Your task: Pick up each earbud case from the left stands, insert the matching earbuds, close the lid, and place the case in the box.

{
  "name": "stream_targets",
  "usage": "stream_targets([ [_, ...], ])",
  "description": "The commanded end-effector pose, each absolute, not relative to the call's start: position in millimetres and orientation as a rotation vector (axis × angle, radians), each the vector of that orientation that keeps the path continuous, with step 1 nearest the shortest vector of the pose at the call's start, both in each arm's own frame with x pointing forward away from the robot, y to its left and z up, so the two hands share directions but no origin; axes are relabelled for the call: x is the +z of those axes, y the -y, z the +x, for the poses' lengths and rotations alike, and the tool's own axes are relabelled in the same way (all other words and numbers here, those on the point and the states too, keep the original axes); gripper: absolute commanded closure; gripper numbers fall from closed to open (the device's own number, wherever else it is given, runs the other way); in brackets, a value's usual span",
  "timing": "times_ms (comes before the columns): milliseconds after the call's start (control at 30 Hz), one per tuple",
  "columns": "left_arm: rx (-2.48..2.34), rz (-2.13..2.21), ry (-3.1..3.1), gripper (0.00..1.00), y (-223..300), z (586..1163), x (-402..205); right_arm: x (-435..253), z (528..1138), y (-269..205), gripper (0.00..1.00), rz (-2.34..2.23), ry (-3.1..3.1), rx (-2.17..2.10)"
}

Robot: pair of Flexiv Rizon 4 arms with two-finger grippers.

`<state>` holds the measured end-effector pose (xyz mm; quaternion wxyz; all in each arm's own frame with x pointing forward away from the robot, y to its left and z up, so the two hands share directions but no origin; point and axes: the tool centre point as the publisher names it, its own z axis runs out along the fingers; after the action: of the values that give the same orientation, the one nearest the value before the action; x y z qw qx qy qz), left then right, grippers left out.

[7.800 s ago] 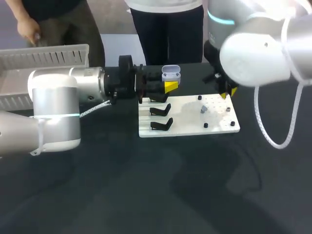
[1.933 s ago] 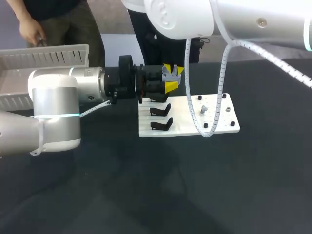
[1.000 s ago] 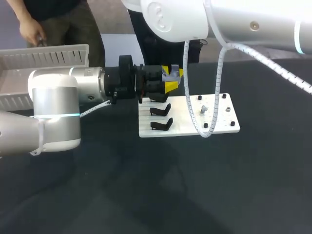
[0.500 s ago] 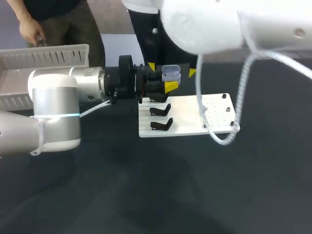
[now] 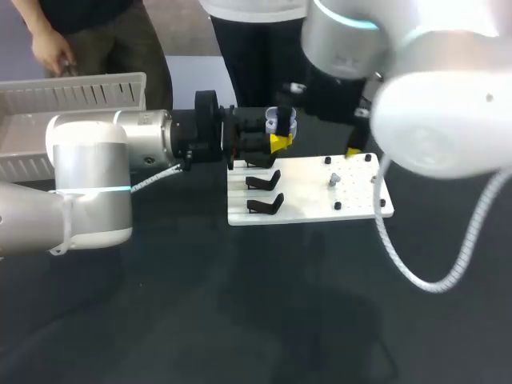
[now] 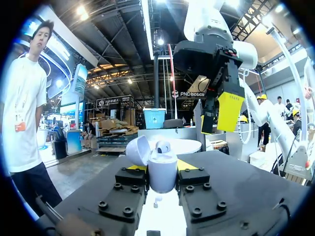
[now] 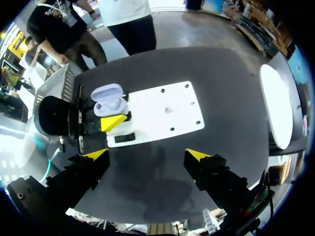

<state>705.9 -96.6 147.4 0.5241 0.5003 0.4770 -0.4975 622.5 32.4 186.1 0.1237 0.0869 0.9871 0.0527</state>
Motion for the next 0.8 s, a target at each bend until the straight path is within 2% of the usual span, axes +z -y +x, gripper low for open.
stream_targets([
  [33, -1.189, 1.196, -1.14, 1.0, 97, 706, 147, 174, 617, -17, 0.0, 0.291, -2.713, 0.202],
  [800, -1.189, 1.196, -1.14, 1.0, 97, 706, 147, 75, 664, 14, 0.0, 0.553, -2.688, 0.106],
])
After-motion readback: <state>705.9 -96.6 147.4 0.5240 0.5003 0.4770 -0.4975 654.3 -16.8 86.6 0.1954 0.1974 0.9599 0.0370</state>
